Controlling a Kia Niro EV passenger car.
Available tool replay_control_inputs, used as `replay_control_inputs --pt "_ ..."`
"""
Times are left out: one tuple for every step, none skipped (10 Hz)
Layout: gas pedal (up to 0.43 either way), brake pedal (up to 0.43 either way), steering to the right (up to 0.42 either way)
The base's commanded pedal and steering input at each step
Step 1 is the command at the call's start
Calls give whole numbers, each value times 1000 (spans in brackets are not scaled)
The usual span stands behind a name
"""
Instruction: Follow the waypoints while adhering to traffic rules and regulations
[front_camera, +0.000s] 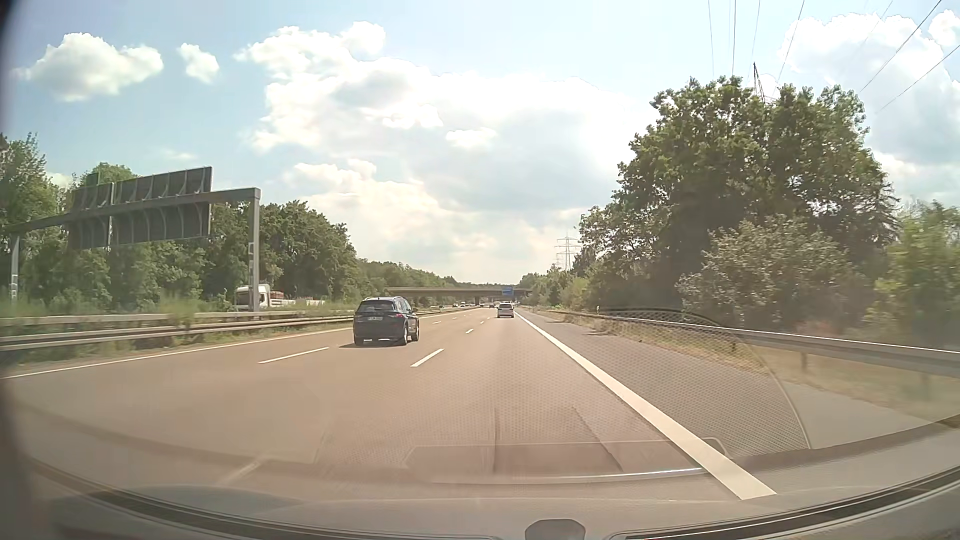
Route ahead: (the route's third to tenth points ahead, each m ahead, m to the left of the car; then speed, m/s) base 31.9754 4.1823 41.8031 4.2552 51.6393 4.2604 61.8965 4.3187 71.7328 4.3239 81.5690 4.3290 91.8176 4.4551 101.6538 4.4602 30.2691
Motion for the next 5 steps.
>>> replay_control_inputs --pt "0 30 -2" --pt "0 30 -2" --pt "0 30 -2" --pt "0 30 -1" --pt "0 30 -2"
